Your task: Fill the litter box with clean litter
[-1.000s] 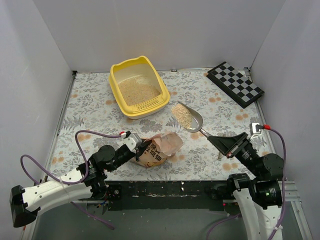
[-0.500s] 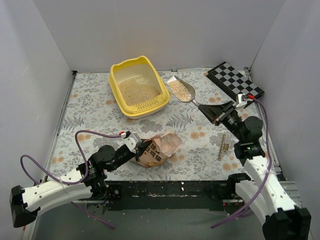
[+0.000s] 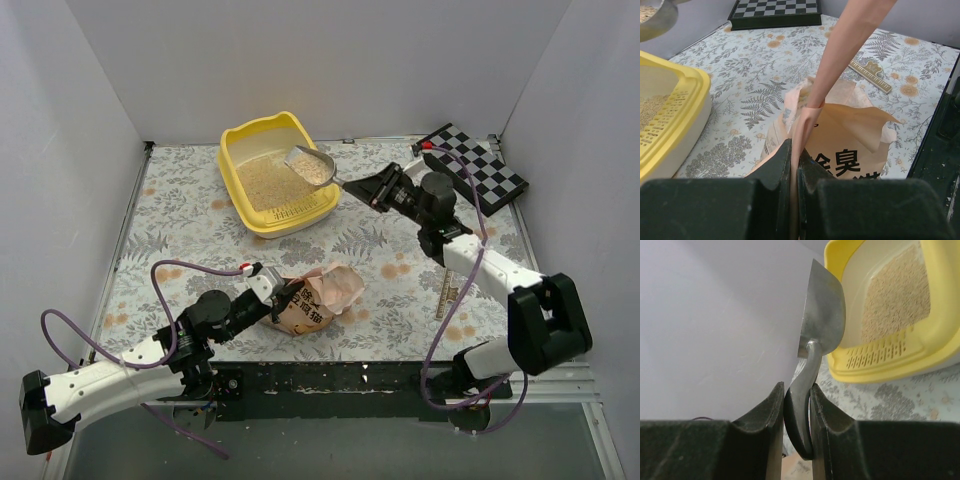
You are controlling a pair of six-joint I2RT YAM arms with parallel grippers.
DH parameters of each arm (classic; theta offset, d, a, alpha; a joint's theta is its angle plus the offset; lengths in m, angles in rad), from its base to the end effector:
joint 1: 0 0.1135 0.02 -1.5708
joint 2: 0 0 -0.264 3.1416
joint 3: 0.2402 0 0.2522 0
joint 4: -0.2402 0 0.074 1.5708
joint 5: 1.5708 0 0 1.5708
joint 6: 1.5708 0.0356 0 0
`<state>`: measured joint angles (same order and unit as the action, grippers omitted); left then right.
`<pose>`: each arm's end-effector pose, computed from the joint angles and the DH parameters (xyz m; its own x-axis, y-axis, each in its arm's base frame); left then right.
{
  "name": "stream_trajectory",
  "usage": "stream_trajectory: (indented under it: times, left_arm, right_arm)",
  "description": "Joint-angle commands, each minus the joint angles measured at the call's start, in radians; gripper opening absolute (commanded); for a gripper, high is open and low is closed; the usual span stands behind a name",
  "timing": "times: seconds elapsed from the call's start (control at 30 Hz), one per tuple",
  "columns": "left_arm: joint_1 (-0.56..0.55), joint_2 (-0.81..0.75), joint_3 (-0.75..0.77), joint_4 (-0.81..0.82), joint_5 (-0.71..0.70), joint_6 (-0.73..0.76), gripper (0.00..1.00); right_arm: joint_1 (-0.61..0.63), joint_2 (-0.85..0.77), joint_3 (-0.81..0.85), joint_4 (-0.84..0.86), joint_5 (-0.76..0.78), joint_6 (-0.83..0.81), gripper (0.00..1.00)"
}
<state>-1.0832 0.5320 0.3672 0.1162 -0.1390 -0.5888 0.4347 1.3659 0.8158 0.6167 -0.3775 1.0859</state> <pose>0.0761 -0.1329 0.2611 -0.4688 -0.2899 -0.8344 0.6611 0.5114 -0.5491 0.2787 0.1439 0.3022 -0.6133 0.6220 -0.4868 -0.3914 0.2960 0.8713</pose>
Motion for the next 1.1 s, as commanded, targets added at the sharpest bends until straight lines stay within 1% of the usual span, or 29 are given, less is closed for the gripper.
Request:
stream_trajectory:
  times: [0.0, 0.1, 0.2, 0.37, 0.43, 0.5, 0.6, 0.67, 0.73, 0.8, 0.9, 0.97, 1.07]
  left_arm:
    - [-0.007, 0.009, 0.018, 0.045, 0.019, -0.003, 0.0]
    - [-0.007, 0.017, 0.019, 0.042, 0.018, -0.003, 0.0]
    - [-0.007, 0.023, 0.019, 0.04, 0.015, 0.0, 0.0]
    - [-0.007, 0.029, 0.019, 0.039, 0.012, 0.004, 0.0]
    - [-0.007, 0.036, 0.021, 0.037, 0.013, 0.007, 0.0]
    - [-0.007, 0.043, 0.024, 0.036, 0.013, 0.007, 0.0]
    - [-0.007, 0.048, 0.024, 0.036, 0.021, 0.009, 0.0]
    - [-0.007, 0.051, 0.026, 0.036, 0.021, 0.01, 0.0]
    - [-0.007, 0.049, 0.024, 0.036, 0.021, 0.009, 0.0]
    - [-0.007, 0.048, 0.024, 0.034, 0.021, 0.01, 0.0]
    - [-0.007, 0.043, 0.024, 0.031, 0.018, 0.01, 0.0]
    - [-0.009, 0.045, 0.024, 0.031, 0.019, 0.012, 0.0]
    - [-0.007, 0.049, 0.026, 0.028, 0.021, 0.017, 0.0]
  right_arm:
    - [0.018, 0.128, 0.209, -0.021, 0.006, -0.216, 0.01]
    - [0.042, 0.208, 0.328, -0.138, 0.04, -0.352, 0.01]
    - [0.061, 0.3, 0.478, -0.315, 0.058, -0.481, 0.01]
    - [0.104, 0.39, 0.663, -0.503, 0.152, -0.742, 0.01]
    - [0.134, 0.42, 0.726, -0.584, 0.215, -0.863, 0.01]
    - [0.173, 0.437, 0.761, -0.615, 0.279, -0.981, 0.01]
    - [0.225, 0.438, 0.763, -0.615, 0.374, -1.148, 0.01]
    - [0.26, 0.447, 0.772, -0.615, 0.466, -1.256, 0.01]
    - [0.292, 0.455, 0.767, -0.611, 0.517, -1.346, 0.01]
    - [0.329, 0.45, 0.738, -0.566, 0.587, -1.449, 0.01]
    - [0.393, 0.423, 0.639, -0.381, 0.748, -1.608, 0.01]
    - [0.432, 0.412, 0.573, -0.264, 0.811, -1.73, 0.01]
    - [0.463, 0.429, 0.542, -0.138, 0.929, -1.871, 0.01]
